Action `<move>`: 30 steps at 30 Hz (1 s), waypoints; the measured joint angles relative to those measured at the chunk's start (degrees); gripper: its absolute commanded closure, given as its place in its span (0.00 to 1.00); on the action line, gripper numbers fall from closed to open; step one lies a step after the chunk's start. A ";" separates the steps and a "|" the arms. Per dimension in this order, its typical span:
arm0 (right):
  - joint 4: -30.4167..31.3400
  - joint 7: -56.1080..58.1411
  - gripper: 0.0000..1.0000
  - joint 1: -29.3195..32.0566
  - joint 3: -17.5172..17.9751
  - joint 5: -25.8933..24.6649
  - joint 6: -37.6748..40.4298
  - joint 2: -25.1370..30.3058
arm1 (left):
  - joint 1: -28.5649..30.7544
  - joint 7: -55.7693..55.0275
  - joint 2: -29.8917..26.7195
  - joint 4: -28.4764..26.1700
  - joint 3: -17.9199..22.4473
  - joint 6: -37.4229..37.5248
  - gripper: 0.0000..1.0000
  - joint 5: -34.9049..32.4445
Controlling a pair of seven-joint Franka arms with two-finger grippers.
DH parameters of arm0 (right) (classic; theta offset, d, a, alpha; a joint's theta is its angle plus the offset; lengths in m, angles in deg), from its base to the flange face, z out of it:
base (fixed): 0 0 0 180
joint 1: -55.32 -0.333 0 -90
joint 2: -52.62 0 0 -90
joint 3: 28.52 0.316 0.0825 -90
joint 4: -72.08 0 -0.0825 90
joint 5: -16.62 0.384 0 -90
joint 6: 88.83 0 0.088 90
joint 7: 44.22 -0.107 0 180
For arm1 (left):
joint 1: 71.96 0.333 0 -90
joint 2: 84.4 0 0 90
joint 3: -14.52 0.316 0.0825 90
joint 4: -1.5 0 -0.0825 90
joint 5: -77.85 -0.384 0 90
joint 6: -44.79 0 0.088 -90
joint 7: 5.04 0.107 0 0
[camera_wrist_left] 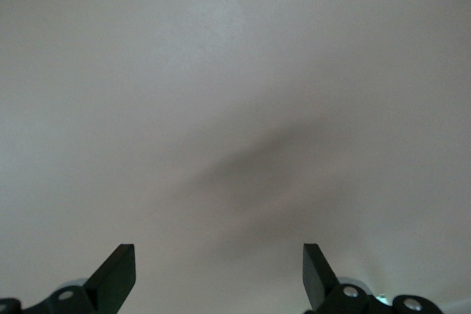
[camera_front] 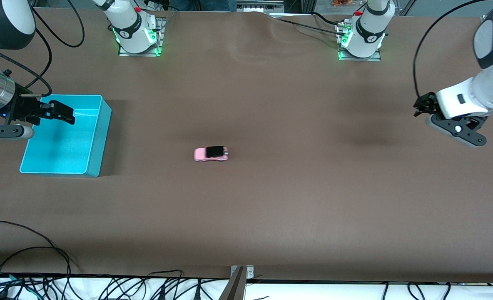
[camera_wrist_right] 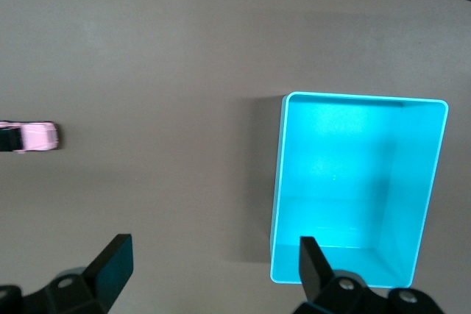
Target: Wind and store pink jeep toy
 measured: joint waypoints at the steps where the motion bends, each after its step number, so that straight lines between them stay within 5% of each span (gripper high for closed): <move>1: 0.00 0.00 0.00 0.00 0.00 0.00 0.00 0.00 | -0.11 -1.06 0.00 0.11 -0.24 0.42 0.00 0.00; 13: 0.00 0.00 0.00 0.00 0.00 0.00 0.00 0.00 | 1.89 -8.36 -0.30 6.37 0.69 4.75 0.00 0.27; 23: 0.00 0.00 0.00 0.00 0.00 0.00 -0.04 0.00 | 7.39 -9.16 -1.44 13.76 0.93 8.30 0.00 7.06; 30: 0.00 -0.12 0.00 0.00 0.00 0.00 -0.10 0.00 | 7.32 -15.87 -1.92 14.14 -2.66 8.81 0.00 6.87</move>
